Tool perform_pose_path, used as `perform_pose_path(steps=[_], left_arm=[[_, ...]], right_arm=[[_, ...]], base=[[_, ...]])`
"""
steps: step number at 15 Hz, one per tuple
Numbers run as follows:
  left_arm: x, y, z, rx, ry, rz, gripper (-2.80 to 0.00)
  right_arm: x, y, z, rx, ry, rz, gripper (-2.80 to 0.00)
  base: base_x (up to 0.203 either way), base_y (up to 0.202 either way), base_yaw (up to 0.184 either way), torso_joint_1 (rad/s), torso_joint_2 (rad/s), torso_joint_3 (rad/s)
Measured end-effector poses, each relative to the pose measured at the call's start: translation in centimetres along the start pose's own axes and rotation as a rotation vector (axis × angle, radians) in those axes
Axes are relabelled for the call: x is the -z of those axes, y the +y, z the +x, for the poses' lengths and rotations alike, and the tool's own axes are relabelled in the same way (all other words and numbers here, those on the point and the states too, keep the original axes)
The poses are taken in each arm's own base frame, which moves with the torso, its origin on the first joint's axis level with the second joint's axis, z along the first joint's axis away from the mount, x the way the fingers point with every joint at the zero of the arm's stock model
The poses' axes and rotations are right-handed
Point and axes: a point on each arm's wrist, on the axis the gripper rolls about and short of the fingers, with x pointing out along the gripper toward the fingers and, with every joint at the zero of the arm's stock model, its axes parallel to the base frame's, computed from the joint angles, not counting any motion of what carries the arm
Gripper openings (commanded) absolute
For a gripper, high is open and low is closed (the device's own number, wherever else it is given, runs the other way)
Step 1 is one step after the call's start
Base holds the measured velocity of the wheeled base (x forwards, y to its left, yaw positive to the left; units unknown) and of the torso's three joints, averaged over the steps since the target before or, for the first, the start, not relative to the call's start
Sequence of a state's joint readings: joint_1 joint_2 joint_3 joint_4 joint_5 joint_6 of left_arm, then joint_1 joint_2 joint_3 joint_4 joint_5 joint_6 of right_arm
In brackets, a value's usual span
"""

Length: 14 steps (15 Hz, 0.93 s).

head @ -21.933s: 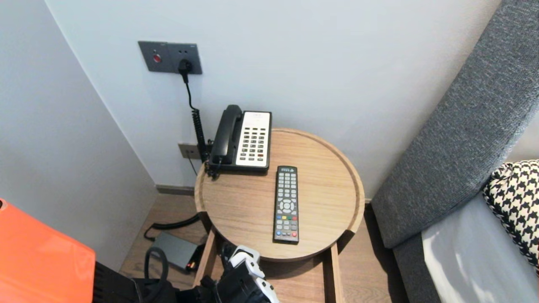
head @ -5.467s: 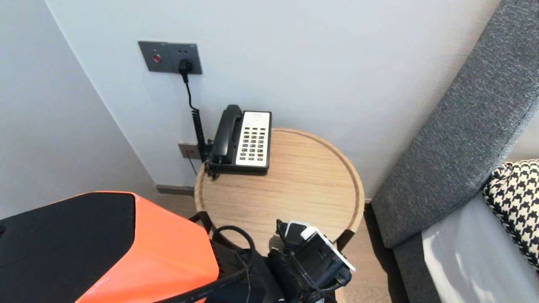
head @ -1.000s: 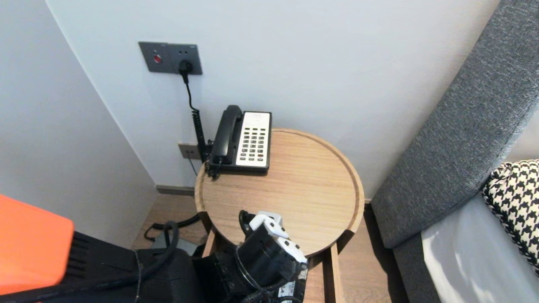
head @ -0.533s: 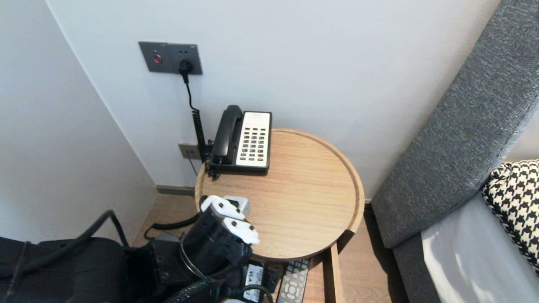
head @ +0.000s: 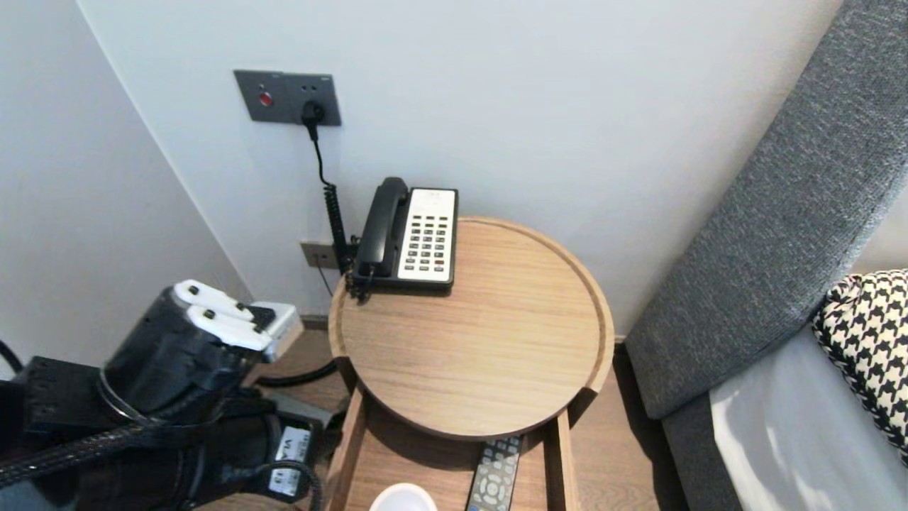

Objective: Close the nightstand drawer

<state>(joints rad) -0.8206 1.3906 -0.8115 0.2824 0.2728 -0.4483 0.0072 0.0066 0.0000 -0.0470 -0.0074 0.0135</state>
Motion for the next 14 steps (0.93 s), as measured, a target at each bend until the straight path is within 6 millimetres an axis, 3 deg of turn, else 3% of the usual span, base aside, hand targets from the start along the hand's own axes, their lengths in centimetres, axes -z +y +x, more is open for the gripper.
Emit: perform_pose_path(steps=[5,8,11,14], left_arm=[[0.1,4.3,-5.1,-0.11,0.046,-0.02,-2.8],[1.9,5.5,-7.4,-0.093,0.156,-0.001,-2.8],[4.4,6.2,-8.1,-0.053,0.335,0.062,-2.8],[6.5,6.6,-7.3,-0.02,0.47,0.093,-2.8]], right_arm=[[0.0,0.0,0.0,0.0,0.0,0.0,-2.8],[0.0,0.0,0.0,0.0,0.0,0.0,-2.8],[0.0,0.0,0.0,0.0,0.0,0.0,-2.8],[0.0,0.0,0.0,0.0,0.0,0.0,-2.8]], base=[[0.0,0.0,0.0,0.0,0.0,0.0],[0.0,0.0,0.0,0.0,0.0,0.0],[0.0,0.0,0.0,0.0,0.0,0.0],[0.0,0.0,0.0,0.0,0.0,0.0]])
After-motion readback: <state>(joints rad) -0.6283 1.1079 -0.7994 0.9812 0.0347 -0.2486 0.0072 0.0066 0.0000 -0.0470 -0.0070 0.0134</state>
